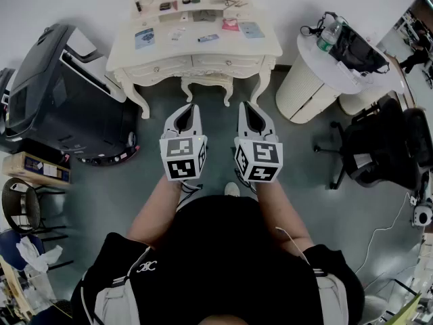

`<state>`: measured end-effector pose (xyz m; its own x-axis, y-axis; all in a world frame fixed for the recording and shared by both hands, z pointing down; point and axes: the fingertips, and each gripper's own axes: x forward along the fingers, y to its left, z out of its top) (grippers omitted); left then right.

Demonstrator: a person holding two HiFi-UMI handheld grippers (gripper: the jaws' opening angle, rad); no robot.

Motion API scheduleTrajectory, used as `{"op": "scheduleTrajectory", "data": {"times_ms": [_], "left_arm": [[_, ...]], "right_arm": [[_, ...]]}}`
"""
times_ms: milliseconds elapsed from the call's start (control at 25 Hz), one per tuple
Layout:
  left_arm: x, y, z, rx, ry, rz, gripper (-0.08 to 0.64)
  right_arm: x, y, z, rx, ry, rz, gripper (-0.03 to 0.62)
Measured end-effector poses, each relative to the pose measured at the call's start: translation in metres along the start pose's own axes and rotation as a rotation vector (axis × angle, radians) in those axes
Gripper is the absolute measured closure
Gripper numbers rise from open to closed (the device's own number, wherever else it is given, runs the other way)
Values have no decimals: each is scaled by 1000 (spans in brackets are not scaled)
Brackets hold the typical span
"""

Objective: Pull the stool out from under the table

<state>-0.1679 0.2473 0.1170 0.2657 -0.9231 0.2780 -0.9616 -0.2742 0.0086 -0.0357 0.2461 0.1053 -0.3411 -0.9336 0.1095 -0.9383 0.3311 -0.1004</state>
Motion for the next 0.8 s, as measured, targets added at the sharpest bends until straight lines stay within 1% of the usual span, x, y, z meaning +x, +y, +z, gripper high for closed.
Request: {"op": "scheduleTrajectory", "data": {"times_ms": [240, 360, 480, 560, 680, 800], "left_arm": [[9, -6, -9, -17, 26, -8, 554], [11, -5, -14, 5, 34, 4, 554], [13, -1, -19, -15, 50, 9, 554], [14, 2, -20, -26, 54, 15, 554], [17, 3, -20, -14, 61, 28, 554], [22, 0, -23, -23, 79, 24, 554]], "right_arm": [[12, -5, -4, 18, 26, 12, 584], [15, 1, -6, 37, 16, 45, 584], [17, 4, -7, 57, 8, 64, 584], [20, 4, -9, 55, 18, 65, 584], [24, 2, -14, 60, 42, 70, 584], [28, -1, -18, 65, 62, 74, 584]]}}
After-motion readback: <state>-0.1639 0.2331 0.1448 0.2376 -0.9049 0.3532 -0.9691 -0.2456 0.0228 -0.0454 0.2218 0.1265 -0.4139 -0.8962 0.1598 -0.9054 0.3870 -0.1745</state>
